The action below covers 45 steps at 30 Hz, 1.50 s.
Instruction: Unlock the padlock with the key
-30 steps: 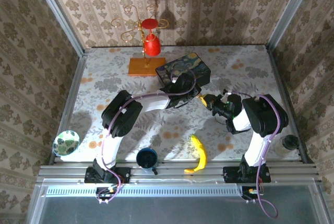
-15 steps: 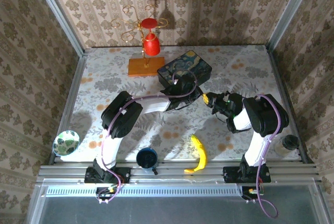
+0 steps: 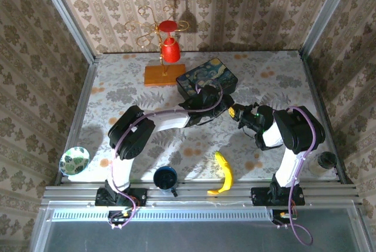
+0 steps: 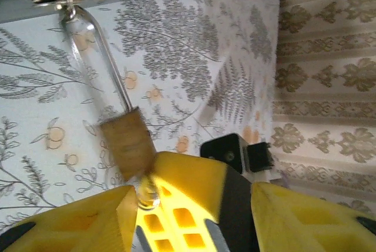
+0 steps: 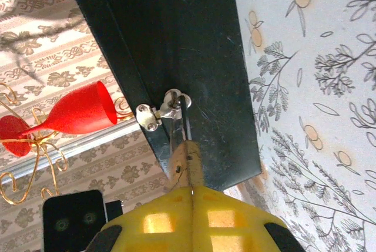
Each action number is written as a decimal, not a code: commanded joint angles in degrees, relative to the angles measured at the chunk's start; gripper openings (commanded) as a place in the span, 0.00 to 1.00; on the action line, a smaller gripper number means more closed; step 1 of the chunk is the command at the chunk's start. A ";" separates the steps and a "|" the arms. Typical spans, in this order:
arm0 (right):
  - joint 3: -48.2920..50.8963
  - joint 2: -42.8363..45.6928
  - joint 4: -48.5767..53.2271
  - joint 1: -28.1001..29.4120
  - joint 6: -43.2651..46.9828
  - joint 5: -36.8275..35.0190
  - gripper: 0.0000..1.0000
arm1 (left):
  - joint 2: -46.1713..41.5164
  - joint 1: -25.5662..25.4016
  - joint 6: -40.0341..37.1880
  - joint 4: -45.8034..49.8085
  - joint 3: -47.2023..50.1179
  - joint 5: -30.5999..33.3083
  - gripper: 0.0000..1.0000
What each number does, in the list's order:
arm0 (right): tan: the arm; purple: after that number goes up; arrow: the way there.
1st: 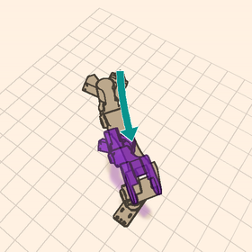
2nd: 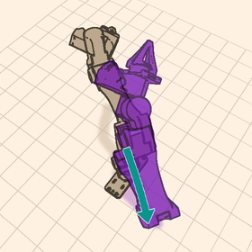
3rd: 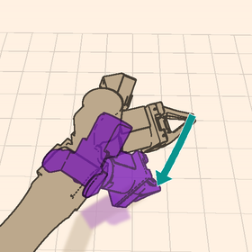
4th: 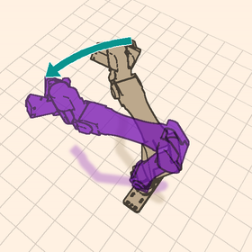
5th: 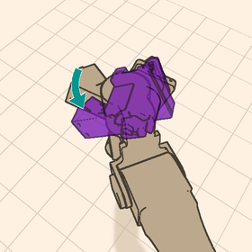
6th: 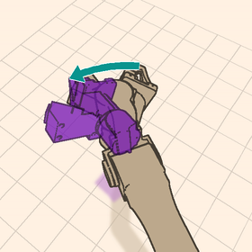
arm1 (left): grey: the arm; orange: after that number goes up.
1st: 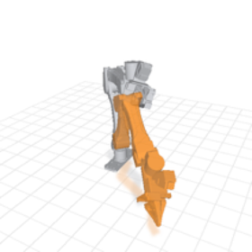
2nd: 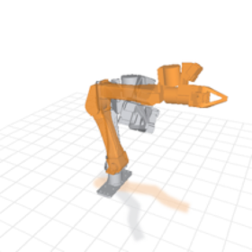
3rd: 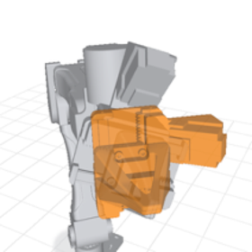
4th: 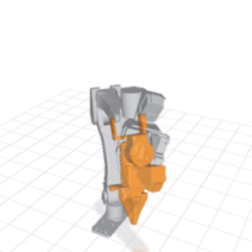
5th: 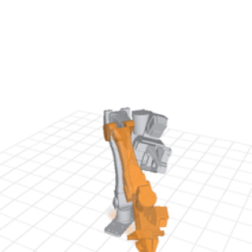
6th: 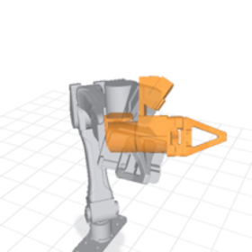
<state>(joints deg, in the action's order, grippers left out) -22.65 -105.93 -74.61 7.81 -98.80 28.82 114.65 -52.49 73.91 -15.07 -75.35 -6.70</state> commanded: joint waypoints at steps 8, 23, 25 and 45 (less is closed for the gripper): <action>0.06 -0.69 -0.14 0.42 1.17 -0.69 0.00 | -3.08 0.58 0.11 0.46 2.33 3.29 0.54; 1.17 -1.60 0.08 0.71 2.49 -1.13 0.00 | -13.09 1.15 -11.52 7.25 4.38 12.64 1.00; 1.36 -1.82 0.34 0.80 2.99 -1.13 0.03 | -14.61 1.12 -13.24 7.32 4.76 13.86 1.00; 2.40 5.72 12.66 1.41 11.48 -2.74 0.33 | -19.50 2.30 -18.01 8.70 6.31 17.66 1.00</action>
<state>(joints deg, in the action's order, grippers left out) -20.73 -103.63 -67.18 8.95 -91.37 28.05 96.90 -50.74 57.56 -7.66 -69.65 9.76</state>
